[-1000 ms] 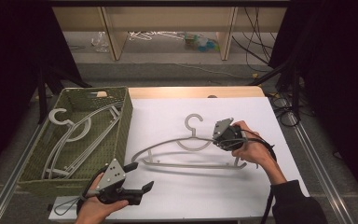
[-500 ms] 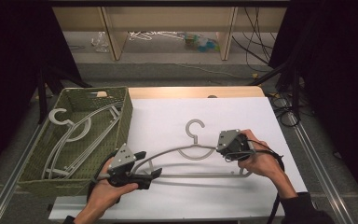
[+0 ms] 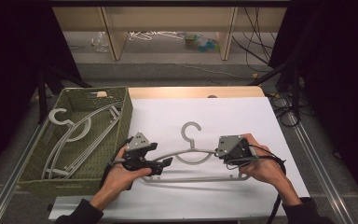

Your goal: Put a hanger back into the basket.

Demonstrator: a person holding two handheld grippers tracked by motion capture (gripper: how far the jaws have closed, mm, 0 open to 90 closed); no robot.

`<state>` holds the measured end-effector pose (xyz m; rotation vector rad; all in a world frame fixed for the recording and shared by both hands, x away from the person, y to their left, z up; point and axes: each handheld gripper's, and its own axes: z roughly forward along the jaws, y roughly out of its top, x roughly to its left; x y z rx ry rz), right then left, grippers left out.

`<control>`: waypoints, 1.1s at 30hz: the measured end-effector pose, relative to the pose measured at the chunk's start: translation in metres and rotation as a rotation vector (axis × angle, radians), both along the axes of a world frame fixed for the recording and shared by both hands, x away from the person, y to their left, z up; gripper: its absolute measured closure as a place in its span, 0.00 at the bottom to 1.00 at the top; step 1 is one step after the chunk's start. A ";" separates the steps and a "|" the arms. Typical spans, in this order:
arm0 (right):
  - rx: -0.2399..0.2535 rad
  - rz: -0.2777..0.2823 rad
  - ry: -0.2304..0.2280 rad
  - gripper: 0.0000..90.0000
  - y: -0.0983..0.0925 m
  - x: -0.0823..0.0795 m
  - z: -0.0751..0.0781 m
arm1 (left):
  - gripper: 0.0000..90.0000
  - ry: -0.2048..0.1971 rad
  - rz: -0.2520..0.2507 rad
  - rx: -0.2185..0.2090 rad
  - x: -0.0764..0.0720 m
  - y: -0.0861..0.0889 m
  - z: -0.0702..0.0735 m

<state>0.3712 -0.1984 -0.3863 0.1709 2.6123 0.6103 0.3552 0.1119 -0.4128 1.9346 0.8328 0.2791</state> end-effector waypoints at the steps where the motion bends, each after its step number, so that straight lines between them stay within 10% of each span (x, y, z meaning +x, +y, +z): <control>1: -0.002 0.008 -0.002 0.91 0.000 -0.001 0.002 | 0.25 0.002 -0.006 0.001 0.002 -0.002 0.000; 33: 0.023 0.052 -0.019 0.91 0.001 -0.009 0.012 | 0.69 -0.066 -0.227 0.085 0.027 -0.051 -0.012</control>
